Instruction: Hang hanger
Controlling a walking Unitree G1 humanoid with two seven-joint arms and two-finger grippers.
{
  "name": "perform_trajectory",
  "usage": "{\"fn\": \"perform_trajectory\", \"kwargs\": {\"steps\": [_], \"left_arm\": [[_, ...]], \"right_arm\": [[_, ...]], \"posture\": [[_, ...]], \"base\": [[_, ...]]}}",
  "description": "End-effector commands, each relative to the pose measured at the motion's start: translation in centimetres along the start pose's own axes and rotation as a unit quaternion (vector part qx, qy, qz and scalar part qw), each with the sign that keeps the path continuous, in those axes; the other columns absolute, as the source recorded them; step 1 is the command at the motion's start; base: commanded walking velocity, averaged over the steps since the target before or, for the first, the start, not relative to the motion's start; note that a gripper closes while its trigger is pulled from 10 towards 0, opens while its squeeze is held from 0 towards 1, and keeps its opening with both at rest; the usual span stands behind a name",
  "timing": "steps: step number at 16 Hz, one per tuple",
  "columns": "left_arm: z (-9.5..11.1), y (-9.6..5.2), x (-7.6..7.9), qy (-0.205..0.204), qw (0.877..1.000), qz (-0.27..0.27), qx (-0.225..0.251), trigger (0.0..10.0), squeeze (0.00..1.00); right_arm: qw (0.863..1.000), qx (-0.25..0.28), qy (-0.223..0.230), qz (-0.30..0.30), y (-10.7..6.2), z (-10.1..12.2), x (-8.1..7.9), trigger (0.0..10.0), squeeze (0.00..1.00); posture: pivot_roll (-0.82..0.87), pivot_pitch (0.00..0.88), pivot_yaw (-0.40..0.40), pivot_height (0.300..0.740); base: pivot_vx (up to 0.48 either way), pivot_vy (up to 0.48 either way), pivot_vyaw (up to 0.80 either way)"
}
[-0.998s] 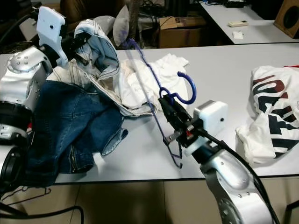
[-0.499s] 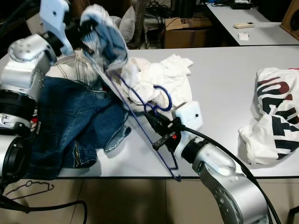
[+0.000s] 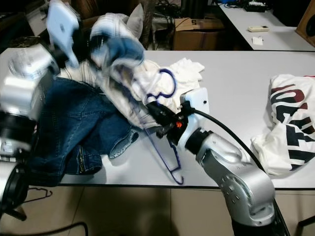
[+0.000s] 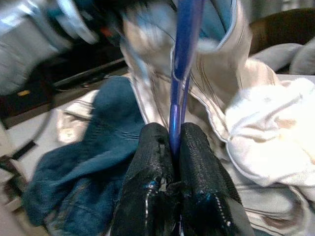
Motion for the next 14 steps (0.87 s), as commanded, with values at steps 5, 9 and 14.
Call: {"fn": "perform_trajectory", "kwargs": {"steps": [5, 9, 14], "left_arm": [[-1.1, -0.6, -0.6, 0.02, 0.996, 0.072, -0.038, 0.0, 0.0], [-1.1, -0.5, -0.1, 0.02, 0.997, 0.056, -0.04, 0.0, 0.0], [-3.1, -1.3, -1.9, 0.047, 0.989, 0.103, -0.096, 0.0, 0.0]], "right_arm": [[0.995, -0.076, -0.011, 0.06, -2.0, -2.1, -2.2, 10.0, 0.0], [0.997, -0.035, -0.017, 0.07, -2.4, -0.1, -2.2, 10.0, 0.0], [0.992, -0.039, -0.029, 0.112, -3.8, 0.5, -2.8, 10.0, 0.0]], "posture": [[0.02, 0.0, 0.024, 0.74], [0.02, 0.0, 0.025, 0.74], [0.03, 0.0, 0.017, 0.74]], "base": [[0.0, 0.0, 0.0], [0.0, 0.0, 0.0], [0.0, 0.0, 0.0]]}}
Point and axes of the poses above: a point about 5 cm out from each wrist's last joint towards the gripper, its own y axis pointing out of the wrist towards the gripper, its own z axis along the axis of the wrist's last joint, x = y × z, the point moved 3 cm from there along y, pointing out of the wrist towards the gripper, and after that the axes turned 13 degrees about y, right-handed, at the moved point
